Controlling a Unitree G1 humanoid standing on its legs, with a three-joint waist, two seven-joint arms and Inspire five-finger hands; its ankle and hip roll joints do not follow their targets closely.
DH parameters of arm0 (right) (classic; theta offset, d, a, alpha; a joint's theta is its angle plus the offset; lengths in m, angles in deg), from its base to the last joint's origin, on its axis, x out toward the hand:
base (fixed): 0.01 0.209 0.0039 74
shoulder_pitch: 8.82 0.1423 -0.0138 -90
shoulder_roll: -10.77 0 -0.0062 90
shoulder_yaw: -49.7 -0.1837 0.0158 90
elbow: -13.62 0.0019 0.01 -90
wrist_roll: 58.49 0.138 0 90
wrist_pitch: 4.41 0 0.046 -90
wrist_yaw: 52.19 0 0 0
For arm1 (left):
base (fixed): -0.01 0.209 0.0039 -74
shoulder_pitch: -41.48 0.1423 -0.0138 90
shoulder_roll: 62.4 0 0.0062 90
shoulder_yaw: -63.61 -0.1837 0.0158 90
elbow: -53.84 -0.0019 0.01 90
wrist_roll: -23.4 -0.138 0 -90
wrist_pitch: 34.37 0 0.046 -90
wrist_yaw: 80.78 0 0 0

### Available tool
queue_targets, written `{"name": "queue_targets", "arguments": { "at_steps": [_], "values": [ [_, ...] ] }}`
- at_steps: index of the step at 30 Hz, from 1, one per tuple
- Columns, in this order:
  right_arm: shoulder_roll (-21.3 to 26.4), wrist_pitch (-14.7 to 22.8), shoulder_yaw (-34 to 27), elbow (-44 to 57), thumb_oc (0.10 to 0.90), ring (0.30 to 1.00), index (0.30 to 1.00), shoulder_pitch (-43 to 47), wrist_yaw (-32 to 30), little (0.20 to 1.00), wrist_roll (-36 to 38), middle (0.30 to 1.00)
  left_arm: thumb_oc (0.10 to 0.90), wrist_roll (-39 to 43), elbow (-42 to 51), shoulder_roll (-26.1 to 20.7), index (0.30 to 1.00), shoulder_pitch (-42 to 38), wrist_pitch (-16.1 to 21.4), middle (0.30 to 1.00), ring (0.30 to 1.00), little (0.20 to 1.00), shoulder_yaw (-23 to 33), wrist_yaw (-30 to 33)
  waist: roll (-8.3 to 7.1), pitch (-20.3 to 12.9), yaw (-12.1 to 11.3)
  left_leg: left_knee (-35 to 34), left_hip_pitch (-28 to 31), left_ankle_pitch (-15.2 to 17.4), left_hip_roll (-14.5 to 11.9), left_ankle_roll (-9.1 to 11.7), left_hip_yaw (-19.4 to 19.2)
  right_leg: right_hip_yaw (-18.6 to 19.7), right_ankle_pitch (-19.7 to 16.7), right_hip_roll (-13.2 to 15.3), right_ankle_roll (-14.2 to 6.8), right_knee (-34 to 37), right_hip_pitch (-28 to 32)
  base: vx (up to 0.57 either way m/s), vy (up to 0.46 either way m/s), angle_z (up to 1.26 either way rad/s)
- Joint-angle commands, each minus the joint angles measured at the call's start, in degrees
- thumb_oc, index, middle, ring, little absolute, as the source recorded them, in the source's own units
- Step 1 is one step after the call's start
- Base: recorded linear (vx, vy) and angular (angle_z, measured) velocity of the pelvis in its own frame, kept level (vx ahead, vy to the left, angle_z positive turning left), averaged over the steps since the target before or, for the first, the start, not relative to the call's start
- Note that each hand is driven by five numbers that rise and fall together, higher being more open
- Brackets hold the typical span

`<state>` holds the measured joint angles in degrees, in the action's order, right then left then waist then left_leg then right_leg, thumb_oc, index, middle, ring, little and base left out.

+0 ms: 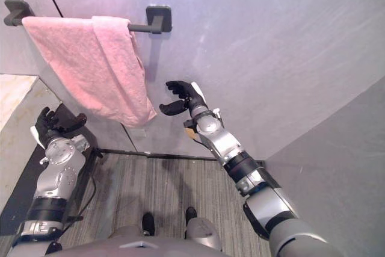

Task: Organize the bathroom.

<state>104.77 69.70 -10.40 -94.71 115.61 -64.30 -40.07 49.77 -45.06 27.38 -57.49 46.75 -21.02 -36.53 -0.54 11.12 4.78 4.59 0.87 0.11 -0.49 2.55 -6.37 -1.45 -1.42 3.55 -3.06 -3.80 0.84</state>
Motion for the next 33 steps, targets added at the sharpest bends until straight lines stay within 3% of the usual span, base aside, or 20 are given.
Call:
{"name": "queue_targets", "arguments": {
  "at_steps": [1, 14, 22, 33],
  "values": [
    [-2.4, 9.2, -3.6, 2.8, 0.8, 0.9, 0.9, 8.8, -0.7, 0.9, -1.2, 0.9, 0.8, -6.9, 5.1, -5.9, 0.9, -2.4, 6.8, 0.9, 0.9, 0.9, 0.2, -0.9, 0.25, -3.6, -1.2, 4.5, 2.5, 7.3, -4.6, -1.4, -2.6, 3.5, 4.5, 2.2, -4.1, -3.1, -2.9, 0.0, 0.0, 0.0],
    [-4.1, 10.4, -2.6, 5.8, 0.8, 0.9, 0.9, 8.9, -1.0, 0.9, 1.8, 0.9, 0.8, -7.5, 7.1, -7.6, 0.9, -5.5, 2.5, 0.9, 0.9, 0.9, 0.1, -0.8, -0.1, -4.4, -0.9, 4.5, 3.1, 7.3, -4.6, -1.5, -3.0, 3.5, 4.9, 2.0, -4.0, -3.1, -2.1, 0.0, 0.0, 0.0],
    [-5.2, 11.5, -2.8, 6.4, 0.8, 0.9, 0.9, 8.6, -0.5, 0.9, 4.5, 0.9, 0.8, -7.4, 5.8, -7.4, 0.9, -6.6, 2.2, 0.9, 0.9, 0.9, -0.8, -0.9, -0.29, -4.5, -0.7, 4.6, 3.0, 7.3, -4.6, -1.5, -3.2, 3.5, 4.9, 2.0, -4.0, -3.0, -2.0, 0.0, 0.0, 0.0],
    [-3.5, 4.5, -0.3, 1.3, 0.8, 0.9, 0.9, 6.3, 6.2, 0.9, -9.3, 0.9, 0.8, -1.5, -1.4, -3.9, 0.9, -4.5, 2.8, 0.9, 0.9, 0.9, -1.1, -2.4, -0.34, -4.1, -0.9, 5.0, 2.2, 7.3, -4.3, -1.7, -2.9, 2.9, 4.4, 2.2, -4.2, -2.8, -2.6, -0.02, 0.004, 0.0]
  ]
}}
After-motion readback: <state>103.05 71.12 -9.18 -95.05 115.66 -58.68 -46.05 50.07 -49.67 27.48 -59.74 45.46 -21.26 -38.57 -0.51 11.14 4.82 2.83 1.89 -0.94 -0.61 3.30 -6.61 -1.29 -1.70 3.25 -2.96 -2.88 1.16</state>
